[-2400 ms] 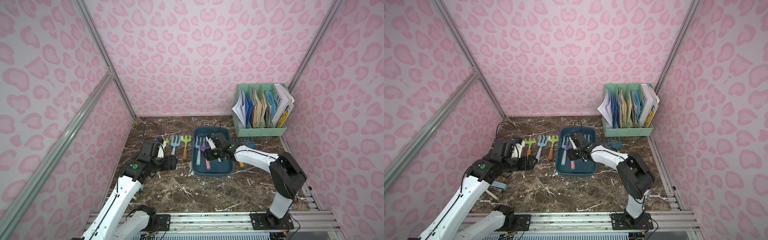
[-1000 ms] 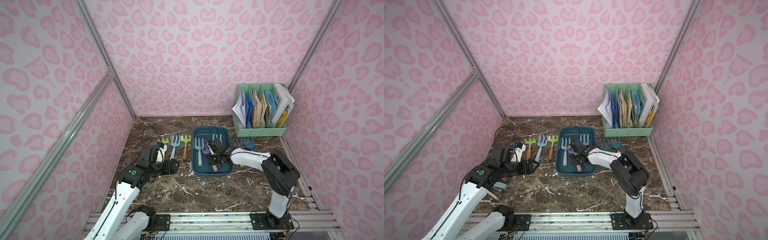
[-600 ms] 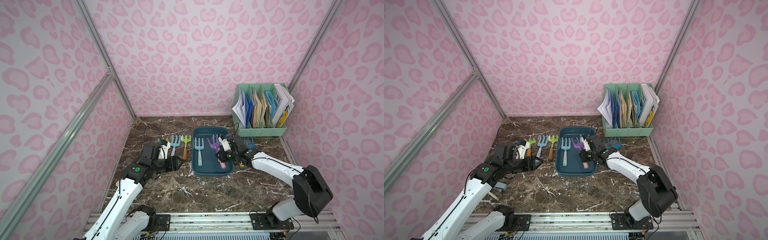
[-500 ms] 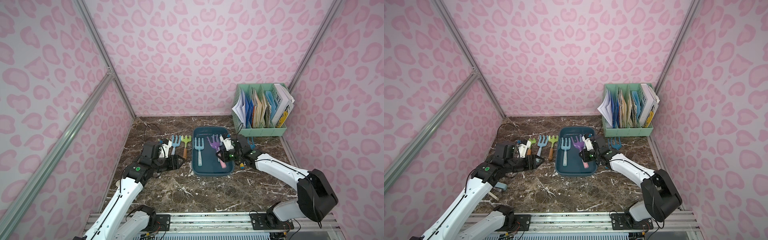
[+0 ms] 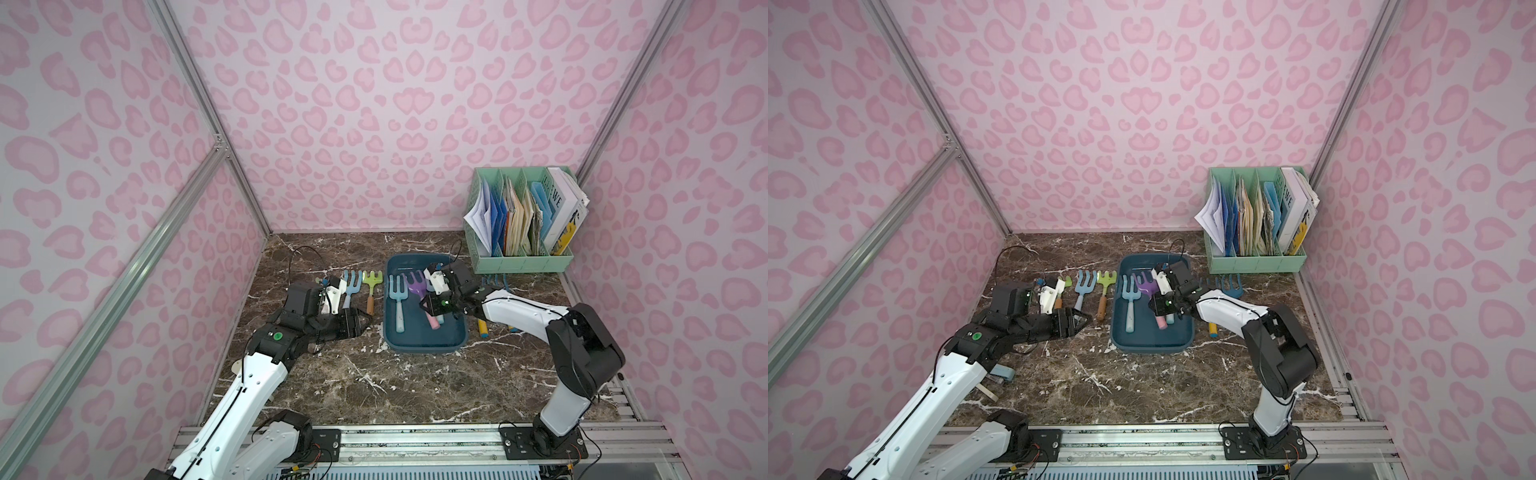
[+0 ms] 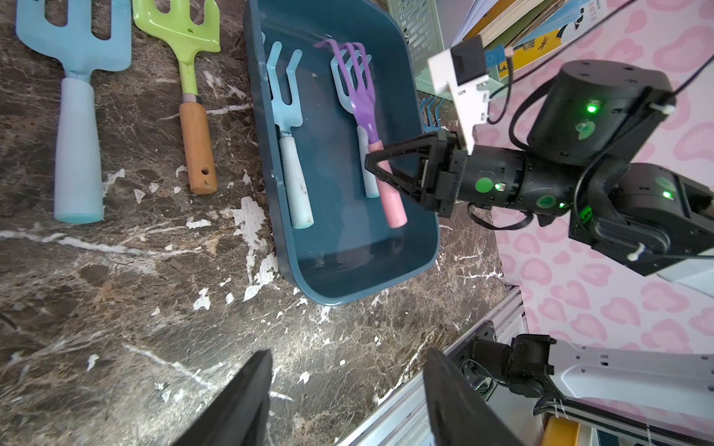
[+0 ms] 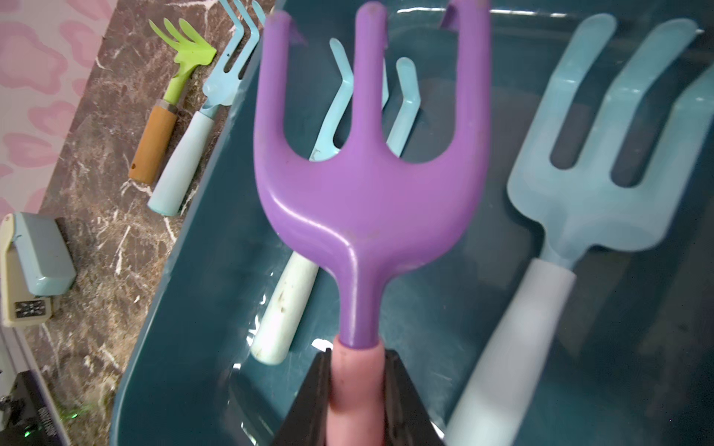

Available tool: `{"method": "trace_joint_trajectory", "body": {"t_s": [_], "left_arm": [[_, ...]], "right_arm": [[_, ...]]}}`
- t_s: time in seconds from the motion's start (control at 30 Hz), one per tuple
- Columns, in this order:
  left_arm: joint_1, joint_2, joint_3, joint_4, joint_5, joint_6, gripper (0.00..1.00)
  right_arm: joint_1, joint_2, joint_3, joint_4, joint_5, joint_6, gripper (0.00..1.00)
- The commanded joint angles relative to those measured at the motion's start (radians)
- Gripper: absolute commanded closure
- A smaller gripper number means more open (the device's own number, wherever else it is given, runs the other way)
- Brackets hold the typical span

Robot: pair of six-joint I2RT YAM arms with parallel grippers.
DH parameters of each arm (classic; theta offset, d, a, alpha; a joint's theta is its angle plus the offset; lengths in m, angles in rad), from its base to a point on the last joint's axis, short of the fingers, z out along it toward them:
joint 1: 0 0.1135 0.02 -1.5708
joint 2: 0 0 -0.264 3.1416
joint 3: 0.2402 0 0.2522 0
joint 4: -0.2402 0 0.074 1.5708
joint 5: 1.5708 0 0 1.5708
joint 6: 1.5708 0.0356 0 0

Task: Take the hand rake out of the storage box
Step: Place the rake in the storage box.

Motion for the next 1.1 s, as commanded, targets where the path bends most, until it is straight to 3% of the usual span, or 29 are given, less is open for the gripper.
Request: {"method": "trace_joint_trajectory", "body": {"t_s": [0.0,0.27,0.77,1.07], "left_arm": [[0.0,0.001,-0.001,0.007,-0.008,0.011,0.34],[0.001,0.01,-0.007,-0.004,-0.023,0.029,0.34],[0.001,0.013,-0.01,-0.016,-0.039,0.046,0.34],[0.001,0.008,-0.006,-0.026,-0.041,0.046,0.34]], "right_arm": [[0.004,0.069,0.055,-0.002,0.058,0.013,0.89],[0.004,0.203,0.154,-0.031,0.111,0.024,0.85],[0.104,0.204,0.156,-0.196,0.258,0.013,0.43],[0.122,0.149,0.101,-0.255,0.302,0.025,0.42]]}}
